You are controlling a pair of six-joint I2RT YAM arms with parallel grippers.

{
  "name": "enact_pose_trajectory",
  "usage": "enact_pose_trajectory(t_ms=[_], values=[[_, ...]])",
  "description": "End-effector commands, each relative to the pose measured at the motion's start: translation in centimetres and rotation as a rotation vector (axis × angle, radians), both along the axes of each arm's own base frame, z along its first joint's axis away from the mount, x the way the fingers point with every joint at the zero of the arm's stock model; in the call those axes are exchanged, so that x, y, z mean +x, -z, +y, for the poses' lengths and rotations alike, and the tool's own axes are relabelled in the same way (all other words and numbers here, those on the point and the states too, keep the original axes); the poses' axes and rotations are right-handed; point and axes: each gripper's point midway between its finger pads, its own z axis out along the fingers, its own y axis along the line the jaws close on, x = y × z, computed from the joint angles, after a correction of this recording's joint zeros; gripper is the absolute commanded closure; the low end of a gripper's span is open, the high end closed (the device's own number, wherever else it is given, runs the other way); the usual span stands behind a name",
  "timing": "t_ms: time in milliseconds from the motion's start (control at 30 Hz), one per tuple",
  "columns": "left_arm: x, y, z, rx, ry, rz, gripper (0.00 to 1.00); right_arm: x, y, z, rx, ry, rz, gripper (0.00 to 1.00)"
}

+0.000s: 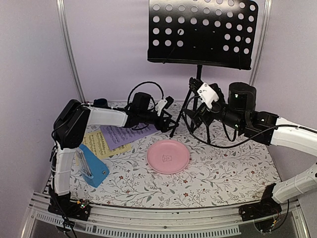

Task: Set up the instrument practice props

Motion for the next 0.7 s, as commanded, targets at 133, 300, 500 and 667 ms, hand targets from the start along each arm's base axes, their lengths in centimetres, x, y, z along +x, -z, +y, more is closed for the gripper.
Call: enact_pose_trajectory(t_ms=[133, 300, 500, 667], values=[[-0.7, -0.8, -0.8, 0.002, 0.055, -0.075, 0.2, 4.5, 10.9, -7.3, 0.266, 0.118, 0.504, 0.02], [-0.1, -0.3, -1.3, -0.002, 0.053, -0.075, 0.25, 7.1, 15.4, -9.7, 0.298, 0.174, 0.607, 0.05], [0.8, 0.5, -2.2, 0.004, 0.054, -0.085, 0.34, 9.5, 20.0, -11.3, 0.284, 0.206, 0.643, 0.11], [1.0, 1.0, -2.6, 0.014, 0.049, -0.1, 0.39, 10.3, 21.5, -11.3, 0.261, 0.202, 0.63, 0.14]])
